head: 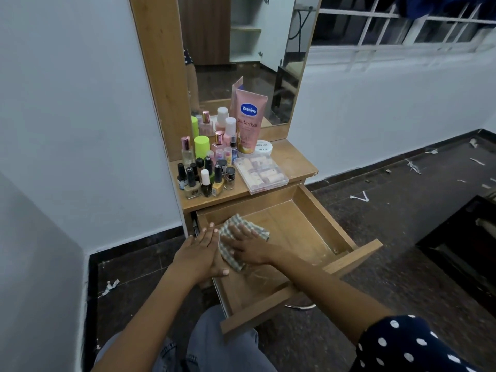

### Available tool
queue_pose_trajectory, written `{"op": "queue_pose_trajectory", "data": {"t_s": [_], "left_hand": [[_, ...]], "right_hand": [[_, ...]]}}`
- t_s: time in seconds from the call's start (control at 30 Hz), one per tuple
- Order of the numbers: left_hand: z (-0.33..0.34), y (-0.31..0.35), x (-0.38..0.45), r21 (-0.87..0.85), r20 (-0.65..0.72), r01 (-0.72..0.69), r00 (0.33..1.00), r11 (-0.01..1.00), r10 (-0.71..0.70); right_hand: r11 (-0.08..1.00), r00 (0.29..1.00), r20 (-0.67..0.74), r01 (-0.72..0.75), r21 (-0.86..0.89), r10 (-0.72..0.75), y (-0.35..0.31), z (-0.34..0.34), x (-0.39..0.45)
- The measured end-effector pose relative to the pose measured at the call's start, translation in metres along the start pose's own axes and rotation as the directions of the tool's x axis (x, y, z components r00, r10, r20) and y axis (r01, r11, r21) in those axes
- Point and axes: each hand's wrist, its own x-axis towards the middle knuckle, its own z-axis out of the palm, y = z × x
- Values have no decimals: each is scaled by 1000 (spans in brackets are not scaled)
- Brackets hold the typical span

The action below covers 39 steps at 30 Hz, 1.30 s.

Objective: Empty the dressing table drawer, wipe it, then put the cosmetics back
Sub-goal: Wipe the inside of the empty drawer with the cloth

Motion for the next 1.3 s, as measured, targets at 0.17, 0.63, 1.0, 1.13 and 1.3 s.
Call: {"op": "queue_pose_trajectory", "data": {"t_s": [0.17,0.63,1.0,1.13,1.3], "left_hand": [[3,-3,-2,-27,-1,-8,1000,1000,8],[7,-7,3,-60,-42,-25,999,998,22],[10,-5,3,-93,-41,-8,999,996,4],[9,-6,2,-94,-46,-12,999,996,8],[11,-7,3,-97,-53,-16,999,995,11]], "right_hand": [[960,962,72,269,-75,-264,10,-9,-25],[921,916,145,351,168,-375,39,-13,-51],[946,966,205,85,314,-155,27,-33,-89],[958,983,182,-28,287,-25,47,-38,-97],[920,953,289,-28,390,-94,15,-31,-92]]}}
